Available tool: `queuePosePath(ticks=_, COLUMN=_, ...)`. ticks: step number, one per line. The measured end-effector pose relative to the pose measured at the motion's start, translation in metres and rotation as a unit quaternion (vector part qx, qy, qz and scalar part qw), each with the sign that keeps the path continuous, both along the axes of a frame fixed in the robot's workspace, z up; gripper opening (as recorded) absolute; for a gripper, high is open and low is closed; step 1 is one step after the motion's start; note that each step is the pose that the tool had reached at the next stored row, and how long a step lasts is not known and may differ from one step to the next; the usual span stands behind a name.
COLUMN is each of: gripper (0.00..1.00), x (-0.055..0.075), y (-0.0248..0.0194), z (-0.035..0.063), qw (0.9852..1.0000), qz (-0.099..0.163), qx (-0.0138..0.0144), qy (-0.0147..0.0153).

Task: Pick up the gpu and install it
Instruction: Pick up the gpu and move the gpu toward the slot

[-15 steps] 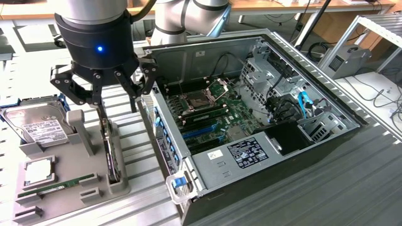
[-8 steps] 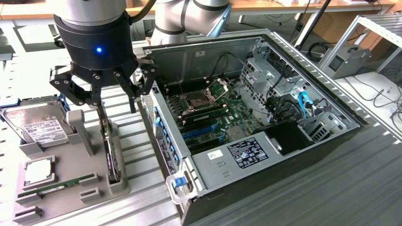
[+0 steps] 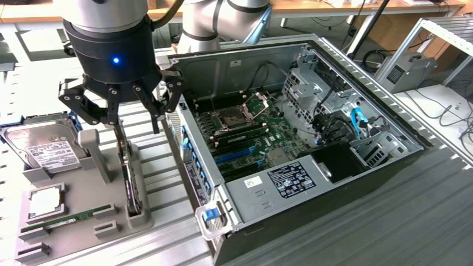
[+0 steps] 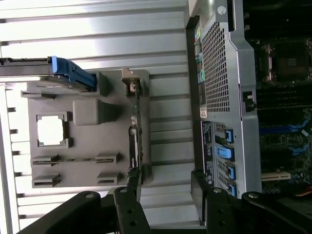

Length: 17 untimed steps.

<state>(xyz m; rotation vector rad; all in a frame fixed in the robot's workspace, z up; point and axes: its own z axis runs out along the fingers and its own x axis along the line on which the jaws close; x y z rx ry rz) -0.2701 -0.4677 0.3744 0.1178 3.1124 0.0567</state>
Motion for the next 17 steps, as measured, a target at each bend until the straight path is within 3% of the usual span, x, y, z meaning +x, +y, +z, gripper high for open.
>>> queuePosePath(ticks=4, gripper=0.54, x=0.0, y=0.0023, z=-0.0013, qw=1.0, qz=0.0, qx=0.0, qy=0.0)
queuePosePath(ticks=17, gripper=0.54, x=0.0, y=0.0168, z=-0.0051, qw=1.0, qz=0.0, qx=-0.0001, qy=0.0)
